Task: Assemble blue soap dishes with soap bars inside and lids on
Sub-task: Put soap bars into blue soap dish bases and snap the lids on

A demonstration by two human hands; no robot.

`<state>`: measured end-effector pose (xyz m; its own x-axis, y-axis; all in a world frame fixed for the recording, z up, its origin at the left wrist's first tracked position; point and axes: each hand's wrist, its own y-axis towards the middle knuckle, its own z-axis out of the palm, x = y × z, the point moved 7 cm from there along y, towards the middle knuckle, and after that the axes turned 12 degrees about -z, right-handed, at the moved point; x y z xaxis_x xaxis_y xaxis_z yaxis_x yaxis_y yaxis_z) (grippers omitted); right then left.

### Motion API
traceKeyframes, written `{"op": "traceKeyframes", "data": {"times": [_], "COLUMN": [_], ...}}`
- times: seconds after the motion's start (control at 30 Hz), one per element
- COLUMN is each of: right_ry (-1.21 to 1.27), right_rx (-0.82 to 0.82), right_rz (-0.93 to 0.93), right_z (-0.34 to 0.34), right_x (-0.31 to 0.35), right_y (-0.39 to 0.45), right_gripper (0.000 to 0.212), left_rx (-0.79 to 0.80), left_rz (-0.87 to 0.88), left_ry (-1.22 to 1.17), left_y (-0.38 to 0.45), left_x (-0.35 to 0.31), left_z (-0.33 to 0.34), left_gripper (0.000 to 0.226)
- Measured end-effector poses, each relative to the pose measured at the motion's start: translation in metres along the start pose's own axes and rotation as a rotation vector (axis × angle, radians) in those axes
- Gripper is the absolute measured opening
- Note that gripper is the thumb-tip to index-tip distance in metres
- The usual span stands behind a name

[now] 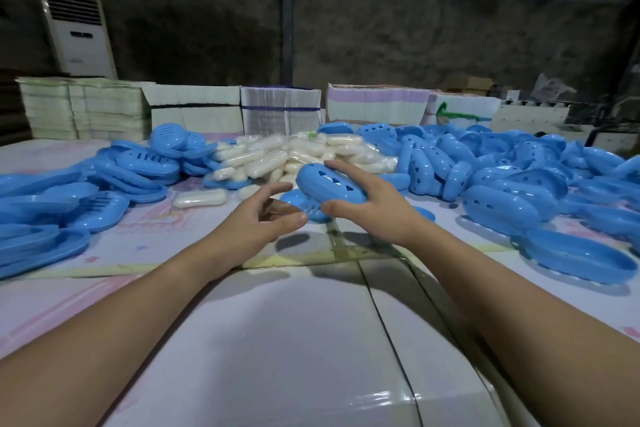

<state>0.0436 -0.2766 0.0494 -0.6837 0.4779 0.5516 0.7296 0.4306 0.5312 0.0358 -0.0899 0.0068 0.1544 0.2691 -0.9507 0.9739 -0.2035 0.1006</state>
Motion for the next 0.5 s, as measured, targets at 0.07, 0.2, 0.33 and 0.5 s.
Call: {"op": "traceKeyframes", "data": {"times": [0.07,0.2,0.33,0.5], "right_ry": [-0.109,-0.285,-0.418,-0.540], "right_rx": [-0.073,-0.109,-0.183,-0.289], "right_rz": [0.036,0.142,0.319,0.642], "right_z": [-0.025,-0.088,-0.171,-0.270], "right_x": [0.000,-0.008,-0.032,-0.077], "right_y": [0.002,-0.019,-0.073,-0.161], "right_gripper": [0.065,0.065,0.062,0.062], "left_rx": [0.000,0.032,0.056,0.058], "left_rz": [0.000,0.001,0.029,0.051], "left_ry": [0.032,0.024,0.032,0.155], "left_y": [0.002,0.005,0.011,0.026], "left_x": [0.002,0.005,0.012,0.031], "left_z": [0.001,0.005,0.008,-0.004], "left_gripper": [0.064,0.048,0.036,0.058]}}
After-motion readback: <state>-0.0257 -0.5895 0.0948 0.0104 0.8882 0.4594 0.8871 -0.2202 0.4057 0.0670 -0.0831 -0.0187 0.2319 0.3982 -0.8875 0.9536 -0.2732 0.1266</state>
